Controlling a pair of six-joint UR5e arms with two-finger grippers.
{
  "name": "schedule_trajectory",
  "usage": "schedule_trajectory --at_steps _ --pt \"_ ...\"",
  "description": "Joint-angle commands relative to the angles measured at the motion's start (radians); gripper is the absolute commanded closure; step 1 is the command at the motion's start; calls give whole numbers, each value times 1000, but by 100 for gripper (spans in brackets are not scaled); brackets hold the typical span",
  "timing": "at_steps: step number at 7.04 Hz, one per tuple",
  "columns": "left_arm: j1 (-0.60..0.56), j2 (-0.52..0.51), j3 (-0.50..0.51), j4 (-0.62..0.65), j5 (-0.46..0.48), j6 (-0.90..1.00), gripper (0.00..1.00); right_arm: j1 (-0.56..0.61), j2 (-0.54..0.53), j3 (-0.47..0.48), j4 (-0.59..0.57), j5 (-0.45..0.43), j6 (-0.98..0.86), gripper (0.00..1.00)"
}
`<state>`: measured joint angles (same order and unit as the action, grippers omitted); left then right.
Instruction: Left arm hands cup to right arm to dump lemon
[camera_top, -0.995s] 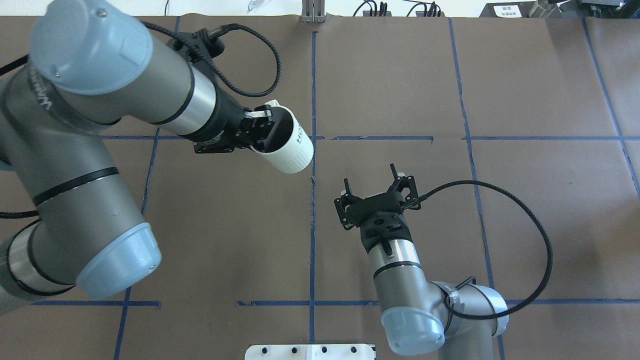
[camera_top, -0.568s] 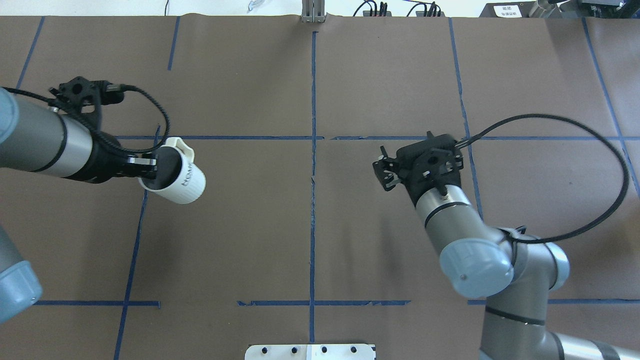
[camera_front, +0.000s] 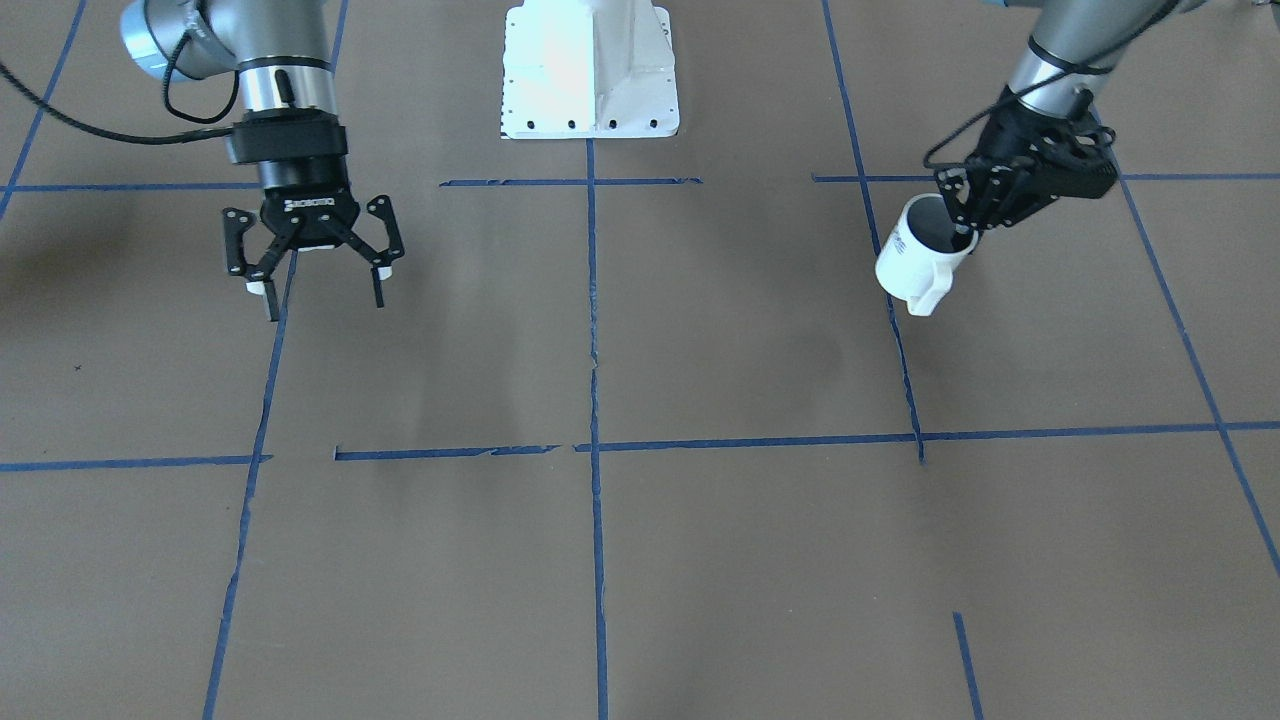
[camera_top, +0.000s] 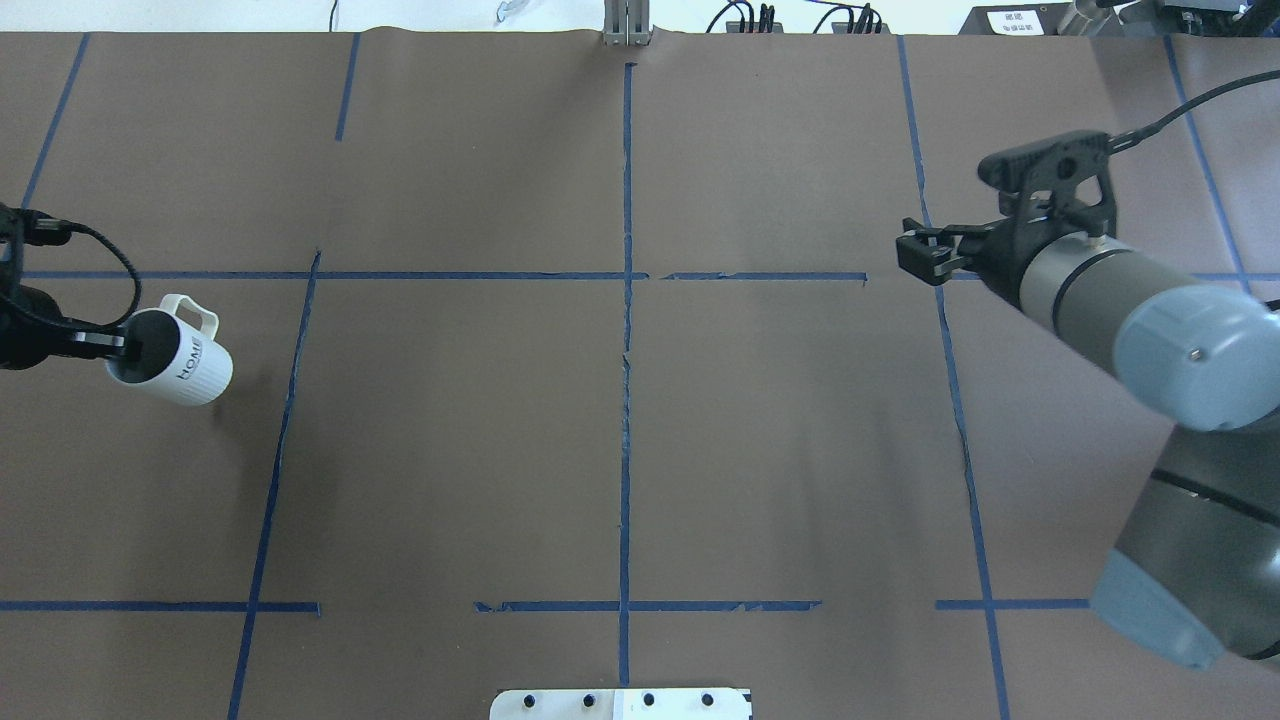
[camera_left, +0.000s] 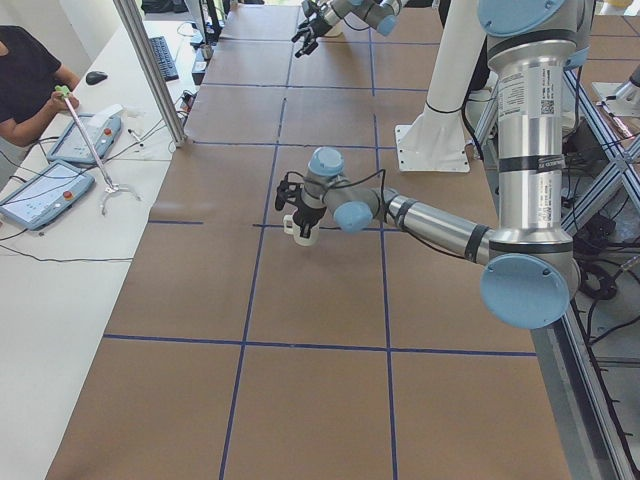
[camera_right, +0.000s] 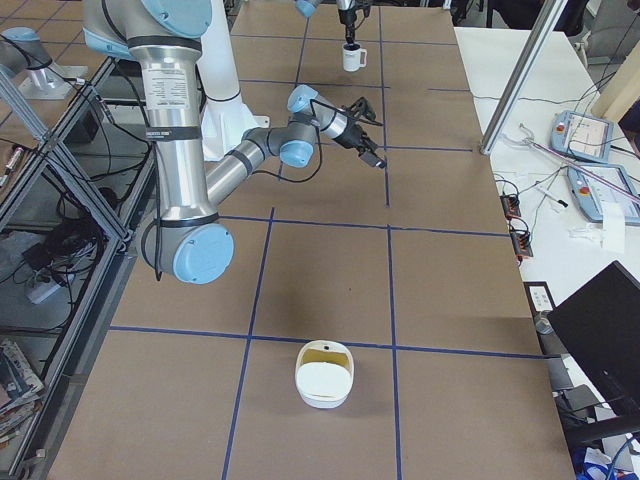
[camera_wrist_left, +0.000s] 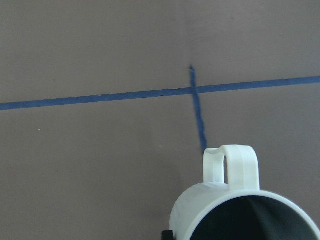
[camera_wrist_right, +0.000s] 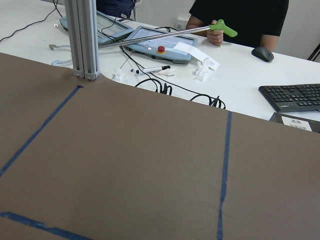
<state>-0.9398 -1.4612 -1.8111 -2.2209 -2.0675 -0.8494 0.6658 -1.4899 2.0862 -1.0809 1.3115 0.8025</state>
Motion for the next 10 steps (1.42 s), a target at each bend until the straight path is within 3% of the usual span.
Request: schedule_trajectory --at_steps 1,2,3,5,6,7,9,10 --pt "-124 9 144 -129 -161 41 100 95 -59 31 -1 127 -92 0" --pt "-126 10 157 -123 -158 39 99 95 -62 29 -2 129 -92 0" --pt "-125 12 162 -115 -152 41 85 95 -69 38 -2 147 -92 0" --pt "-131 15 167 -117 -146 44 43 154 -87 55 -17 237 -94 0" --pt "-169 31 161 -123 -148 87 8 197 -95 55 -24 299 -95 0" --pt "-228 66 148 -118 -161 184 1 278 -108 61 -74 380 -97 0" --pt "-411 65 147 -62 -274 301 0 520 -212 49 -120 730 -214 0" --pt "-486 62 119 22 -317 416 0 622 -261 41 -207 838 -311 0"
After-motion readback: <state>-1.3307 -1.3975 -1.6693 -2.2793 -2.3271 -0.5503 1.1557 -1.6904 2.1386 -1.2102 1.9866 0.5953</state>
